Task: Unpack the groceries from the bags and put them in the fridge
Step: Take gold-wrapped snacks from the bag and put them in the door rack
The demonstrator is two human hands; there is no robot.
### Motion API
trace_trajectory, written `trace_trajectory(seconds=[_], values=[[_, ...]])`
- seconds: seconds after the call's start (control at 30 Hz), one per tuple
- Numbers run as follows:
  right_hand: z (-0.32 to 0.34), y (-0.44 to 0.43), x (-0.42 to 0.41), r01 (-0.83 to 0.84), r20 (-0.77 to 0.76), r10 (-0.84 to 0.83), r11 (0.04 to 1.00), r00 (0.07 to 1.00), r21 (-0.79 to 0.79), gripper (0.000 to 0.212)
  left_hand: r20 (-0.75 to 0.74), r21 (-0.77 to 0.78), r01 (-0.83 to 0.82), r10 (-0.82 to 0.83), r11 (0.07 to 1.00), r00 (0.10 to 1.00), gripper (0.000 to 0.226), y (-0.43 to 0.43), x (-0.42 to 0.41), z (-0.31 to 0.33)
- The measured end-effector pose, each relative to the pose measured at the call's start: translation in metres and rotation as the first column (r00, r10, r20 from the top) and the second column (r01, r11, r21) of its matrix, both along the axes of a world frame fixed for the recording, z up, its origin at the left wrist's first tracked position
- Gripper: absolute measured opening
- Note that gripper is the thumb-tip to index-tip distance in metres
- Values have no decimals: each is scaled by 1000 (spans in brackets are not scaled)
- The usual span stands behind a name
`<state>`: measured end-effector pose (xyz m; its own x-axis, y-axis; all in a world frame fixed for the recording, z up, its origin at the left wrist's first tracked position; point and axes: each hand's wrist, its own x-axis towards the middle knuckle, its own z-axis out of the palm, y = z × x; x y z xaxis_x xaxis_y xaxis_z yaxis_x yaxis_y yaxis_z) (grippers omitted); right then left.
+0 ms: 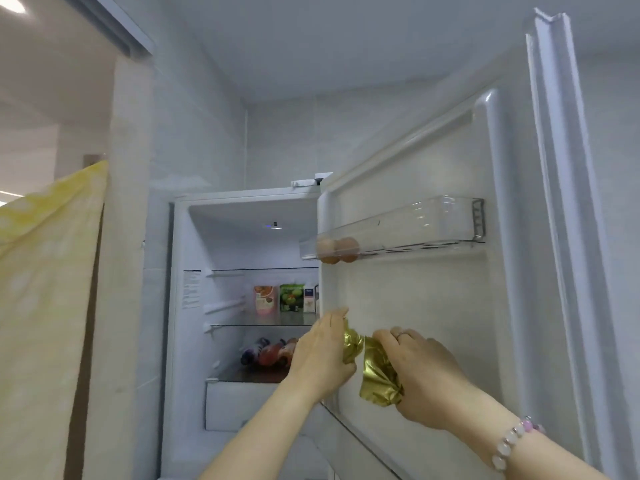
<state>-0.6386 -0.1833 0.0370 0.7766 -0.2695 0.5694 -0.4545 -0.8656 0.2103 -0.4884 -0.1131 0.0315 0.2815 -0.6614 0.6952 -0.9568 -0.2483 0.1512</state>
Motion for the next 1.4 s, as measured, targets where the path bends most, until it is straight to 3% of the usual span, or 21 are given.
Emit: trace_trajectory(seconds=[0.37, 0.53, 0.73, 0.93, 1.2, 1.3, 1.4], values=[[19, 15, 75, 233, -11, -232, 972, 973, 31, 55, 60, 41, 188, -191, 981, 980, 78, -20, 99, 3], [37, 42, 82, 249, 44, -250, 968, 967, 20, 57, 118, -100, 266, -254, 959, 960, 76, -7, 124, 39], [81, 84, 84, 225, 184, -220, 974, 958, -6, 64, 186, -308, 419, -378, 854, 907, 62, -3, 124, 94], [119, 102, 63, 333, 294, -306, 942, 906, -46, 67, 233, -426, 579, -534, 695, 813, 58, -1, 110, 137], [96, 86, 54, 414, 140, -400, 905, 906, -94, 61, 180, -396, 659, -649, 640, 739, 48, -20, 55, 217], [90, 79, 53, 427, 130, -414, 899, 901, -98, 60, 93, -331, 741, -761, 584, 642, 44, -28, 13, 225], [81, 74, 49, 427, 106, -417, 898, 903, -104, 64, 22, -165, 828, -837, 536, 547, 57, -40, -26, 225]])
